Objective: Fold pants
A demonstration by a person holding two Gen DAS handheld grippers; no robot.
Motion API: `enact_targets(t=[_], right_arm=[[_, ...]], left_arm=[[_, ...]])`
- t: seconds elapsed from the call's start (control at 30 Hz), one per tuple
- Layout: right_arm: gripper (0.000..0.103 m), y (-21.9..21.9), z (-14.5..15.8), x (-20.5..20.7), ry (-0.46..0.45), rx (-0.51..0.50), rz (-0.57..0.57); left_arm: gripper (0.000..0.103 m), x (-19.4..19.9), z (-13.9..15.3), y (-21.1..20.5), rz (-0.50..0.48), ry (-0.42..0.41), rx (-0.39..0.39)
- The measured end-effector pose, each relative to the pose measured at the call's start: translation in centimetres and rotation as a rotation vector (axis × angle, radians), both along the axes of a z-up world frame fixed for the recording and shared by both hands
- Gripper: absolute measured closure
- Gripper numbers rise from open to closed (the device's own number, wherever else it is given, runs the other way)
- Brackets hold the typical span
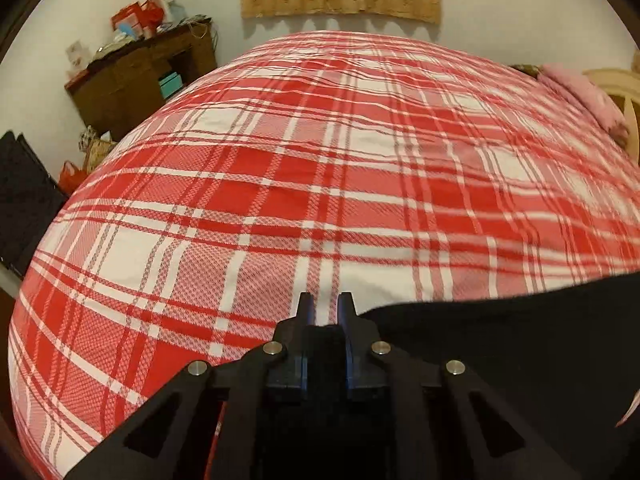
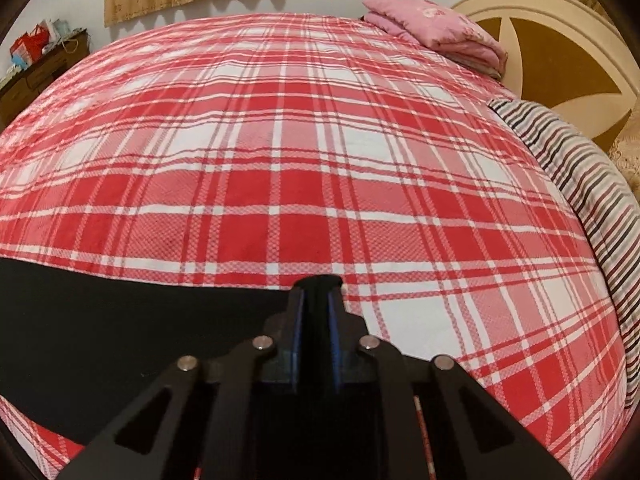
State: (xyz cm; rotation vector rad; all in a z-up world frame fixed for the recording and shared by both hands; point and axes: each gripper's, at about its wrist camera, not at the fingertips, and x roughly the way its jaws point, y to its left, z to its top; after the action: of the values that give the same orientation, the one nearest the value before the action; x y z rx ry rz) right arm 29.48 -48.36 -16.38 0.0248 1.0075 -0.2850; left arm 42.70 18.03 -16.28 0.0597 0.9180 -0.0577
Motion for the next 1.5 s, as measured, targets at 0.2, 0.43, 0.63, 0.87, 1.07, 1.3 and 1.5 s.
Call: enact_targets(t=[0.2,0.43,0.63,0.87,1.07,1.3,1.5], right_arm=[[0.089,0.2,1.6,-0.8,-0.05,-0.008,0.005],[0.09,1.6,7.0,-4.0,-0.238,-0.01,0.05],[0.09,2.2,11.4,-9.4,-0.442,0.04,0.112],[0.09,3.0,12.4,-17.9,-0.604,0.054,0.219],[0.09,2.3,10.4,-23.8,-0.601,0.077,0.244],[0.09,1.5,7.3,-27.9,-0.49,0.12,0.26],[0.087,0.8,4.3,-28.1,-0.338,0.126,0.234]], left_arm=[[0.093,-1.1,2.2,1.2,0.041,-0.049,-0.104],[0.093,-5.0,7.2,1.8,-0.018,-0.192,-0.23],[0.093,-10.6,9.4,4.0,-0.075,-0.28,-0.397],[0.093,-15.9,8.2,6.8,-0.095,-0.331,-0.513],[0.093,-19.9,6.0,8.6,-0.118,-0.355,-0.586],[0.092,-24.1,2.5,9.5,-0.169,-0.322,-0.602],[0.088,-25.5,0.7,9.6,-0.18,-0.252,-0.537]])
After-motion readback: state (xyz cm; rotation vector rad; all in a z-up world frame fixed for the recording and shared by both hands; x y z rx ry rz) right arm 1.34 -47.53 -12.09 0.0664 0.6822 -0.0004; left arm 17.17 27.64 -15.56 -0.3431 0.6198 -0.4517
